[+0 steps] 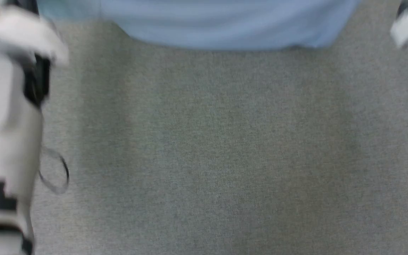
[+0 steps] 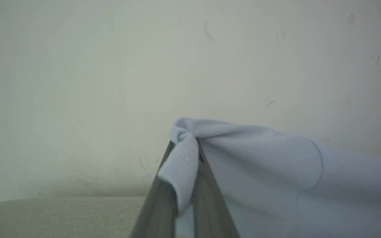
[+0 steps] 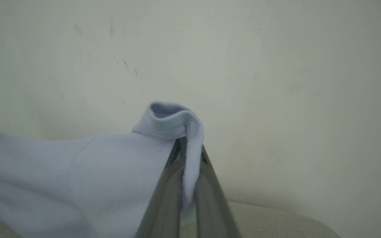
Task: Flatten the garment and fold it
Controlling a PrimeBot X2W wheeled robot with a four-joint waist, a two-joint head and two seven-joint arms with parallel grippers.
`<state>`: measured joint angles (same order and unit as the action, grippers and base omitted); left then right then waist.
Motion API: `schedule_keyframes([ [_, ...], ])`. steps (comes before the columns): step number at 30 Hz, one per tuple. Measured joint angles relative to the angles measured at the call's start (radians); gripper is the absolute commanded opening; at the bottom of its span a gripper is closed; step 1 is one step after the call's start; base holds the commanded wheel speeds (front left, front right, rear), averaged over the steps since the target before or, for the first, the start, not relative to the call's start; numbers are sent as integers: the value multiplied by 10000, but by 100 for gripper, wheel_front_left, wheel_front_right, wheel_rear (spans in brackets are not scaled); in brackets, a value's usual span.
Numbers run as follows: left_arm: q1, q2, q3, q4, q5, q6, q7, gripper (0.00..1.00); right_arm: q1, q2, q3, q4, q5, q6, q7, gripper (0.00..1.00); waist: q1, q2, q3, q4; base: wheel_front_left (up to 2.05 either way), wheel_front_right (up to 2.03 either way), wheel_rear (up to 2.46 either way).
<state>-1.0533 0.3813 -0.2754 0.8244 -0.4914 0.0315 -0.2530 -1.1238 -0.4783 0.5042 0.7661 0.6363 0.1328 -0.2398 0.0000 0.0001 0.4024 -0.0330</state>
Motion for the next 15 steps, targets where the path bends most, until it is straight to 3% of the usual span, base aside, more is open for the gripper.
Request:
schedule_keyframes([
  [4, 2538, 73, 474, -1501, -278, 282, -31, 0, 1996, -366, 144, -1051, 627, -2, -25, 0, -1, 0, -570, 64, 0, 0, 0],
  [8, 5695, 10, 608, -3486, -470, 897, -31, 0, 4295, -633, -111, -2151, 991, -2, 59, 0, -3, 0, -1223, 125, 0, 0, 0],
  [15, 10381, 58, 418, -7248, -533, 2357, 1045, 0, 8176, -520, -2002, -4008, 823, -2, 606, 0, -5, 0, -2263, 269, 0, 0, 0],
])
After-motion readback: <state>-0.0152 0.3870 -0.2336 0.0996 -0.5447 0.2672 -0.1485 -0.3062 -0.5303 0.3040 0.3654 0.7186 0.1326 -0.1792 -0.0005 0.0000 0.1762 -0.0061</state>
